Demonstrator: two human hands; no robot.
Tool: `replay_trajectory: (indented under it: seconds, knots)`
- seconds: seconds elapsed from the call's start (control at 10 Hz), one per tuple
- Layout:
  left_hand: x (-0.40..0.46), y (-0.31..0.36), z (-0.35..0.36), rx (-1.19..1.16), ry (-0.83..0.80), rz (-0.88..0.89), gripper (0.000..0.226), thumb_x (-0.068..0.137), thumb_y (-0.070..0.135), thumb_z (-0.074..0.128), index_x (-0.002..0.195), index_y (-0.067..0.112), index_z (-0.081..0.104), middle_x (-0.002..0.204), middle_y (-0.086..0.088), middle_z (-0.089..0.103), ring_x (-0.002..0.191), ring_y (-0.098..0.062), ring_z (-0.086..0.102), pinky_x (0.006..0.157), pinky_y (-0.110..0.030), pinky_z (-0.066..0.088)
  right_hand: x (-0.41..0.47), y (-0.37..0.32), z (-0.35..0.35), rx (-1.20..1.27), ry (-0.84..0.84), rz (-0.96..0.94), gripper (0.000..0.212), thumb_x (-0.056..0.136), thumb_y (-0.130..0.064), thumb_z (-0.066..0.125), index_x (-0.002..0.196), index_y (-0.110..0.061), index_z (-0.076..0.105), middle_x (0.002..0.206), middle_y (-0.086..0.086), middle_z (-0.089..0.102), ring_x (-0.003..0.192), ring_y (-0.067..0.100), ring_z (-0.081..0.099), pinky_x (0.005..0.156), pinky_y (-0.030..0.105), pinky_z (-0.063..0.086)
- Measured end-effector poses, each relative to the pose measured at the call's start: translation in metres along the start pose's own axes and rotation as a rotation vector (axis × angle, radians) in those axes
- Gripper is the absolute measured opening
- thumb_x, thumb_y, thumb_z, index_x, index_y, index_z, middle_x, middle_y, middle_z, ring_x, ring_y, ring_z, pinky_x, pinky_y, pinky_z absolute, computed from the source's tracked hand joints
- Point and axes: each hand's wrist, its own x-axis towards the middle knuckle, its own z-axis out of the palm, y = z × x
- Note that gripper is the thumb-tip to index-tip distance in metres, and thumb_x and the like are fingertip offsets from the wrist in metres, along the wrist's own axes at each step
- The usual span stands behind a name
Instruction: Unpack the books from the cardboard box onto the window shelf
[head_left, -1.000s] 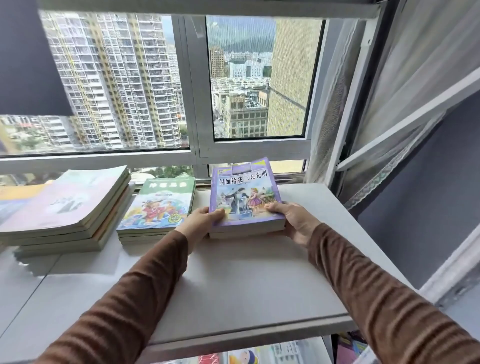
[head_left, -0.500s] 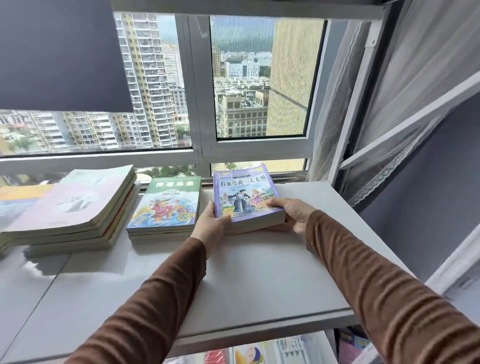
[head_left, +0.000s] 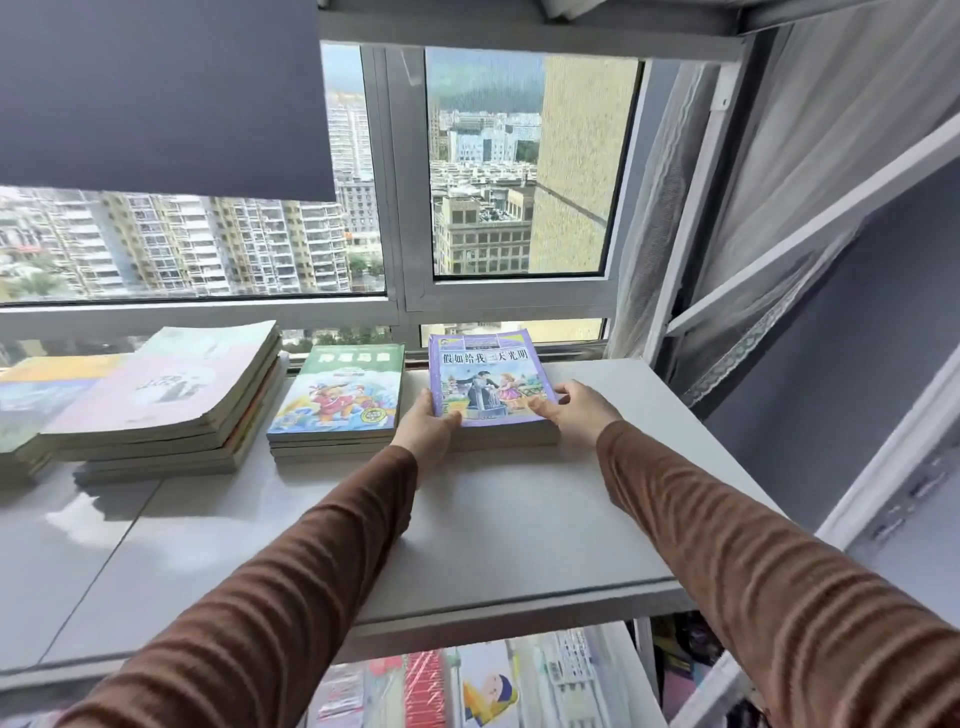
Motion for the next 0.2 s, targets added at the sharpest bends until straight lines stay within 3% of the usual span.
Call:
replay_trajectory:
  seconds: [0.1, 0.2]
  knots:
    - [-0.023, 0.003, -0.003, 0.029, -0.005, 0.089, 0.056, 0.099, 0.014, 0.060, 0.151, 0.011, 0.040, 0.130, 0.002, 0.061, 0.111, -0.005, 0.064, 0.082, -0.009, 0.045, -0.024, -0.004, -0.003, -0.147, 0.136, -0.149, 0.064, 0.090, -0.049, 0.063, 0.141, -0.014, 0.048, 0.141, 0.015, 0.050, 0.132, 0.034, 0.043, 0.110, 0.038, 0.034]
    - [-0.051, 0.009, -0.014, 0.184, -0.003, 0.140, 0.067, 0.096, 0.020, 0.066, 0.155, 0.010, 0.035, 0.155, -0.003, 0.045, 0.133, -0.002, 0.051, 0.108, -0.015, 0.039, -0.054, -0.012, -0.010, -0.219, 0.079, -0.250, 0.061, 0.089, -0.046, 0.064, 0.142, -0.019, 0.049, 0.143, 0.011, 0.046, 0.134, 0.033, 0.036, 0.111, 0.040, 0.033]
